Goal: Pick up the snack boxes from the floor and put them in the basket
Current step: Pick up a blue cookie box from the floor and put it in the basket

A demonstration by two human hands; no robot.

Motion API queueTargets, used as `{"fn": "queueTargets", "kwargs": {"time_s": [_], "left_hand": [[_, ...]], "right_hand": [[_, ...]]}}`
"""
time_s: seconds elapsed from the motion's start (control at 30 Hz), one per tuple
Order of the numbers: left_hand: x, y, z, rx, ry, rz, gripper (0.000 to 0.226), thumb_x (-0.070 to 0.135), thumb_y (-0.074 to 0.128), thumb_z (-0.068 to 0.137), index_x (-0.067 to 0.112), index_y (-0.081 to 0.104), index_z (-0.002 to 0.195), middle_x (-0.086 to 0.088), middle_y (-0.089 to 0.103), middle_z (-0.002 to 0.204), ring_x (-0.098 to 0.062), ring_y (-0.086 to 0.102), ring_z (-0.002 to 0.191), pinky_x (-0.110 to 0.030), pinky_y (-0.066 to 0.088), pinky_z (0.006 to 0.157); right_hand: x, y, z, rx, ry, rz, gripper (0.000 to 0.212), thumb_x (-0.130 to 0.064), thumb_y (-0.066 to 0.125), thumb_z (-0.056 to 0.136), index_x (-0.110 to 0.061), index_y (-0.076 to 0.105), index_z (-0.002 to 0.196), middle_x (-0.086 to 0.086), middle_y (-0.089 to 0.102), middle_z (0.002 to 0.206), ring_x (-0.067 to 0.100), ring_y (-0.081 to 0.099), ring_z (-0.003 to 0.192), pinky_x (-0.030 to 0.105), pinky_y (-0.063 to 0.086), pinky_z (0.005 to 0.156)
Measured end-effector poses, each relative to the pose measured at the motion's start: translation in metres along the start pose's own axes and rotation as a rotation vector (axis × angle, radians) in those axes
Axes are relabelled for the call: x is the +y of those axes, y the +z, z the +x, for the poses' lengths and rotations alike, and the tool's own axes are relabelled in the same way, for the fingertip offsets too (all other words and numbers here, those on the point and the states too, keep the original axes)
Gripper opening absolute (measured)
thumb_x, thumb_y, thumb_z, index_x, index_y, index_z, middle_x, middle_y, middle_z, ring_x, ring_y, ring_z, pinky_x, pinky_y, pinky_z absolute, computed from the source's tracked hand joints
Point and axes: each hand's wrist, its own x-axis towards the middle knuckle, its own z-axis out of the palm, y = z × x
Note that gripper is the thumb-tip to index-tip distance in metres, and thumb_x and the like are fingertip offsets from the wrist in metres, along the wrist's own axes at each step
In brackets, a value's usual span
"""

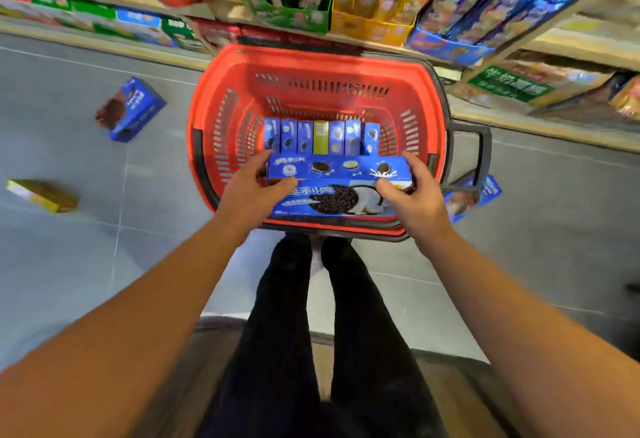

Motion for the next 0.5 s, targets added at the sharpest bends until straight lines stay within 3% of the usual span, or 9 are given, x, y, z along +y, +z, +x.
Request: {"fn": "queueTargets", "kwargs": {"time_s": [0.03, 0.13, 0.3, 0.4, 0.5], "left_hand": [[-0.006, 0.002, 0.014, -0.004, -0.014, 0.03, 0.056, 0.05, 0.078, 0.069, 0.037, 0.059, 0.12, 0.01, 0.069, 0.112, -0.014, 0.067, 0.102, -0.045, 0.054, 0.09], [-0.033, 0.016, 0.069, -0.011, -0.003, 0.125, 0.041, 0.036, 0.071, 0.075, 0.036, 0.06, 0.115, 0.013, 0.071, 0.102, -0.01, 0.068, 0.094, -0.045, 0.054, 0.089], [-0.084, 0.047, 0.158, 0.035, 0.075, 0.228, 0.042, 0.027, 0.072, 0.078, 0.028, 0.061, 0.118, 0.014, 0.069, 0.094, 0.009, 0.06, 0.072, -0.033, 0.054, 0.082], [-0.121, 0.066, 0.217, 0.045, 0.144, 0.325, 0.06, 0.047, 0.07, 0.071, 0.023, 0.059, 0.125, 0.005, 0.068, 0.113, -0.008, 0.065, 0.098, -0.036, 0.051, 0.093], [-0.146, 0.086, 0.272, 0.033, 0.165, 0.387, 0.063, 0.04, 0.07, 0.074, 0.019, 0.054, 0.131, 0.009, 0.066, 0.115, -0.003, 0.061, 0.101, -0.016, 0.044, 0.092]], "right_hand": [[0.006, 0.005, 0.014, 0.002, 0.0, -0.026, 0.053, -0.01, 0.073, 0.083, -0.03, 0.048, 0.125, -0.022, 0.062, 0.086, -0.01, 0.055, 0.06, 0.008, 0.044, 0.063], [0.041, 0.02, 0.066, -0.006, 0.022, -0.077, 0.05, -0.01, 0.076, 0.08, -0.027, 0.052, 0.121, -0.017, 0.065, 0.084, -0.008, 0.058, 0.062, 0.009, 0.045, 0.062], [0.097, 0.048, 0.152, 0.03, 0.003, -0.103, 0.051, -0.007, 0.077, 0.078, -0.009, 0.052, 0.122, -0.011, 0.06, 0.094, -0.025, 0.05, 0.066, 0.0, 0.038, 0.068], [0.14, 0.064, 0.202, 0.077, 0.001, -0.1, 0.064, -0.001, 0.074, 0.077, 0.0, 0.046, 0.135, -0.007, 0.059, 0.103, -0.025, 0.053, 0.071, 0.003, 0.041, 0.074], [0.168, 0.079, 0.244, 0.112, 0.006, -0.149, 0.072, -0.01, 0.073, 0.074, -0.01, 0.045, 0.141, -0.008, 0.063, 0.108, -0.01, 0.059, 0.08, 0.007, 0.044, 0.077]]}}
